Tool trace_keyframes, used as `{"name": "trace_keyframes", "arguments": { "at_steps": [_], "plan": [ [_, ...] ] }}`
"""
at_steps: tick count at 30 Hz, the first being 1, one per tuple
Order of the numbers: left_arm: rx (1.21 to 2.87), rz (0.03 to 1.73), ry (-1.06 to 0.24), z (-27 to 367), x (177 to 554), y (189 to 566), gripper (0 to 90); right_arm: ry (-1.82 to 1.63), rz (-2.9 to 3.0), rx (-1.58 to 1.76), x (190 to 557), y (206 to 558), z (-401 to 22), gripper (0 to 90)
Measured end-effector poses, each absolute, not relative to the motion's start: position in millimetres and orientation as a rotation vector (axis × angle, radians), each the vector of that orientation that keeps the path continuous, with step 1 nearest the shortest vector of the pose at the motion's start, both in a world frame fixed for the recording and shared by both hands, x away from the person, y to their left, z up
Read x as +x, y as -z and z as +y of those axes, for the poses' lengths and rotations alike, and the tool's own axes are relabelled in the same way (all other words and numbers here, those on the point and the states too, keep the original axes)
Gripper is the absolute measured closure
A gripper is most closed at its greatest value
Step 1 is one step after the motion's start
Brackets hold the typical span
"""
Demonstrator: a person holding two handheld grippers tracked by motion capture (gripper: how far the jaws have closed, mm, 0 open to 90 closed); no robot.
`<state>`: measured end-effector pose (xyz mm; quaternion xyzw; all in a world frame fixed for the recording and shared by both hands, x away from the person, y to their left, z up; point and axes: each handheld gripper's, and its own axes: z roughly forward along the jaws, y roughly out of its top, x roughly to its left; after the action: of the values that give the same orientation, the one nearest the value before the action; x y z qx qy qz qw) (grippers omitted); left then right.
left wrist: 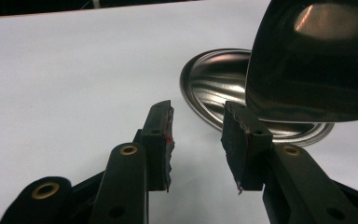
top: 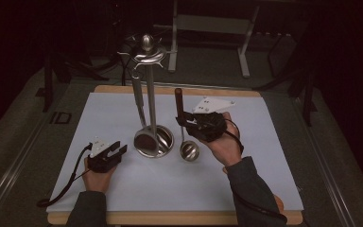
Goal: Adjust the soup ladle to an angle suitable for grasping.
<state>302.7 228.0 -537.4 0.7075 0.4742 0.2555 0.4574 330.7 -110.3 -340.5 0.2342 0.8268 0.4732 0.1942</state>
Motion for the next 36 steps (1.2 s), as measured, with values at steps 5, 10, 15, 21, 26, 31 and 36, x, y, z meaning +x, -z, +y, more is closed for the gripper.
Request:
{"name": "trace_keyframes", "arguments": {
  "at_steps": [5, 10, 15, 21, 26, 31, 36],
  "plan": [
    [1.744, 1.169, -0.629, 228, 303, 537, 63.1, -1.333, 2.312, 0.658, 330, 339, -110, 74.0],
    [1.745, 1.167, -0.630, 228, 303, 537, 63.1, -1.338, 2.306, 0.657, 330, 336, -109, 74.0],
    [1.745, 1.167, -0.630, 228, 303, 537, 63.0, -1.353, 2.294, 0.657, 330, 332, -107, 74.0],
    [1.744, 1.168, -0.629, 228, 303, 537, 63.0, -1.363, 2.284, 0.651, 330, 329, -106, 74.0],
    [1.743, 1.168, -0.630, 228, 303, 537, 63.0, -1.373, 2.275, 0.649, 331, 326, -105, 74.0],
    [1.742, 1.168, -0.629, 228, 303, 537, 63.0, -1.380, 2.271, 0.650, 331, 323, -104, 74.0],
    [1.742, 1.168, -0.629, 228, 303, 537, 63.0, -1.389, 2.263, 0.651, 331, 319, -103, 74.0]
  ]
}}
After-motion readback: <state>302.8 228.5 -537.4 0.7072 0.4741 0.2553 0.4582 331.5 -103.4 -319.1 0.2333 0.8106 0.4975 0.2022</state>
